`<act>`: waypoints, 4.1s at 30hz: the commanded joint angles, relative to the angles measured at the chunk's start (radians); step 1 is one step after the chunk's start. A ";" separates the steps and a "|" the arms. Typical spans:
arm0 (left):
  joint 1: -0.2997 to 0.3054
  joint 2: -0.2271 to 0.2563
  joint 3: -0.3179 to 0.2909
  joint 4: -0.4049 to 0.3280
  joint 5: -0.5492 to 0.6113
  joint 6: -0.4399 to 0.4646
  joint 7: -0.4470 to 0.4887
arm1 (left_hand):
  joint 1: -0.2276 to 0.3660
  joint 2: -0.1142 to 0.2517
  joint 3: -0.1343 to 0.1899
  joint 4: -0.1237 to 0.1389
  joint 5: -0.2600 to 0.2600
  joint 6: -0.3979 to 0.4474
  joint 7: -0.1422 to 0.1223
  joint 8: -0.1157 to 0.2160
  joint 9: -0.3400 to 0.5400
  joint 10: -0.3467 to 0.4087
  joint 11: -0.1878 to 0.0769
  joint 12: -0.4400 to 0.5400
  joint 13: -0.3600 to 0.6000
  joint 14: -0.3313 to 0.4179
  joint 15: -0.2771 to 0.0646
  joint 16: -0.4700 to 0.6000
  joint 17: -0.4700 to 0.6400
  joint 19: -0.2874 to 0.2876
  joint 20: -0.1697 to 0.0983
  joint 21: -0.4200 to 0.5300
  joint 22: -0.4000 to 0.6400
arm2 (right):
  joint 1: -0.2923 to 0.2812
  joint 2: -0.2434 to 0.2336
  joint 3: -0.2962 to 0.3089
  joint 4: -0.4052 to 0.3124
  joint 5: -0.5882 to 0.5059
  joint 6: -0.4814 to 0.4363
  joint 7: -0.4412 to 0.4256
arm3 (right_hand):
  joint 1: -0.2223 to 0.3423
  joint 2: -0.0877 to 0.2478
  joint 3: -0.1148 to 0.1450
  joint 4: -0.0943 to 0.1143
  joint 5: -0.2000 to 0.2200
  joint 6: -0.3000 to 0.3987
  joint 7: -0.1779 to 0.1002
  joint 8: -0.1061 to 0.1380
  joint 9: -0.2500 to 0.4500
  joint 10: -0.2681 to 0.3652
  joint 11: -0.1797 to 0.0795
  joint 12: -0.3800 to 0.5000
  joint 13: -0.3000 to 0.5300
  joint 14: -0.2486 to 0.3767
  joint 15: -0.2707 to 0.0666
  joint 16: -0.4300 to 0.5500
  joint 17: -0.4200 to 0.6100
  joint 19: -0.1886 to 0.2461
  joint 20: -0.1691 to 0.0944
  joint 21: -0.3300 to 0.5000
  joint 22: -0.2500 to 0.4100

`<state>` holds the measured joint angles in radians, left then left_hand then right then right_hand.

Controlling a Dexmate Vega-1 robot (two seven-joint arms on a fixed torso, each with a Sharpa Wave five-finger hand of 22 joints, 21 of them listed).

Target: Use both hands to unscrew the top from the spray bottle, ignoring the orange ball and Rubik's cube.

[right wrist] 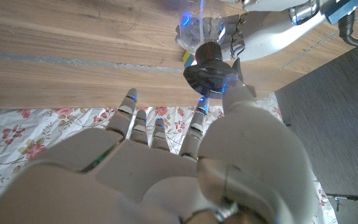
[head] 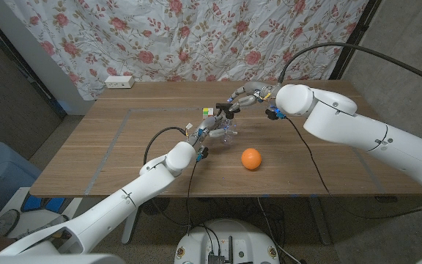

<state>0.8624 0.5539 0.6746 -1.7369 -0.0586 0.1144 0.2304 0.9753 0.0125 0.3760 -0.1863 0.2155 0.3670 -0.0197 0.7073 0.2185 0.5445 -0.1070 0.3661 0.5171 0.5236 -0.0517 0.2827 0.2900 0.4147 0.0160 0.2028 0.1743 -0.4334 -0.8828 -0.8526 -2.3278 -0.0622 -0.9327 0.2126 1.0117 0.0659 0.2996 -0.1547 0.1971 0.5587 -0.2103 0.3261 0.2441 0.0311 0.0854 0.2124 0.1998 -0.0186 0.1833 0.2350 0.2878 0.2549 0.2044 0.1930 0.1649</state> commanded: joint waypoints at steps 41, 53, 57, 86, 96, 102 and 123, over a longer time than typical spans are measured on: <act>0.014 -0.005 0.002 -0.002 -0.008 -0.016 -0.005 | -0.106 0.113 0.038 0.023 -0.004 0.029 0.016 0.005 0.001 0.019 -0.003 -0.005 0.008 0.008 -0.060 -0.009 0.003 -0.002 0.007 -0.001 0.004 | -0.124 0.015 0.119 0.039 0.122 0.148 -0.099 | 0.233 0.067 0.093 -0.032 0.076 0.240 -0.011 0.098 0.000 0.112 -0.110 0.012 0.001 0.046 -0.096 0.038 0.011 0.001 -0.074 -0.008 0.003; 0.003 -0.011 0.004 0.009 -0.009 -0.017 -0.009 | -0.109 0.115 0.040 0.021 -0.005 0.029 0.015 0.005 0.001 0.020 -0.002 -0.006 0.009 0.009 -0.059 -0.009 0.004 -0.002 0.007 -0.001 0.004 | -0.138 0.020 0.132 0.058 0.122 0.193 -0.117 | 0.280 0.067 0.104 -0.034 0.092 0.300 -0.010 0.121 0.000 0.134 -0.129 0.014 0.000 0.053 -0.112 0.045 0.015 -0.004 -0.080 -0.006 0.003; 0.003 -0.011 0.004 0.008 -0.008 -0.017 -0.007 | -0.110 0.114 0.041 0.020 -0.005 0.031 0.015 0.006 0.001 0.022 -0.004 -0.006 0.009 0.010 -0.059 -0.010 0.004 -0.002 0.007 -0.001 0.004 | -0.146 0.021 0.138 0.061 0.122 0.208 -0.123 | 0.291 0.062 0.106 -0.037 0.095 0.309 -0.010 0.124 -0.001 0.136 -0.130 0.014 0.000 0.054 -0.110 0.045 0.015 -0.006 -0.080 -0.007 0.003; 0.021 -0.027 -0.006 0.028 0.022 -0.076 0.049 | -0.106 0.112 0.045 0.012 -0.006 0.051 0.009 0.014 0.000 0.044 -0.009 -0.001 0.012 0.022 -0.068 -0.006 0.006 0.002 0.004 0.001 0.004 | -0.189 -0.014 0.208 0.037 0.131 0.273 -0.130 | 0.355 0.028 0.103 -0.027 0.105 0.290 -0.010 0.100 -0.022 0.095 -0.130 -0.006 0.000 0.005 -0.093 0.027 0.018 -0.031 -0.088 -0.008 0.004; 0.026 -0.033 -0.010 0.028 0.032 -0.079 0.062 | -0.106 0.112 0.045 0.013 -0.006 0.056 0.012 0.016 0.000 0.049 -0.009 0.000 0.013 0.026 -0.067 -0.004 0.008 0.005 0.004 0.002 0.004 | -0.188 -0.046 0.230 0.015 0.127 0.268 -0.110 | 0.280 -0.002 0.047 0.009 0.081 0.182 -0.011 0.032 -0.038 0.077 -0.101 -0.012 0.000 0.016 -0.069 0.030 0.019 0.003 -0.079 0.002 0.003; 0.028 -0.040 -0.013 0.034 0.039 -0.090 0.078 | -0.106 0.111 0.045 0.014 -0.006 0.057 0.012 0.016 0.000 0.049 -0.011 -0.001 0.014 0.025 -0.067 -0.005 0.008 0.006 0.004 0.002 0.004 | -0.201 -0.056 0.248 0.002 0.129 0.262 -0.120 | 0.253 -0.004 0.033 0.017 0.072 0.157 -0.011 0.016 -0.039 0.074 -0.088 -0.012 0.000 0.016 -0.061 0.030 0.019 0.010 -0.072 0.002 0.003; 0.023 -0.050 -0.020 0.053 0.034 -0.102 0.076 | -0.112 0.111 0.048 0.017 -0.007 0.062 0.014 0.017 -0.001 0.054 -0.007 -0.002 0.016 0.028 -0.068 -0.007 0.008 0.007 0.004 0.002 0.004 | -0.194 -0.105 0.200 -0.009 -0.008 0.291 -0.115 | -0.181 -0.044 -0.138 0.155 -0.020 0.063 0.066 -0.068 -0.028 0.069 -0.005 -0.002 0.003 0.074 -0.016 0.032 0.011 0.099 -0.033 0.010 0.003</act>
<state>0.8899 0.5058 0.6586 -1.6931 -0.0192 0.0165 0.3124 0.9699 0.0071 0.3872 -0.1974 0.2106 0.3759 -0.0175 0.7180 0.2144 0.5681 -0.0950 0.3587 0.5311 0.5378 -0.0518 0.2740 0.2948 0.4148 0.0159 0.2028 0.1743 -0.6119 -0.9648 -0.6391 -2.3443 0.0056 -0.7014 0.1075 0.8521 0.0218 0.1681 -0.0065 0.1773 0.6121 -0.1644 0.2547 0.2120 0.0838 0.0752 0.2017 0.2002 0.0394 0.1690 0.2579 0.2969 0.3344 0.1729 0.1966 0.1649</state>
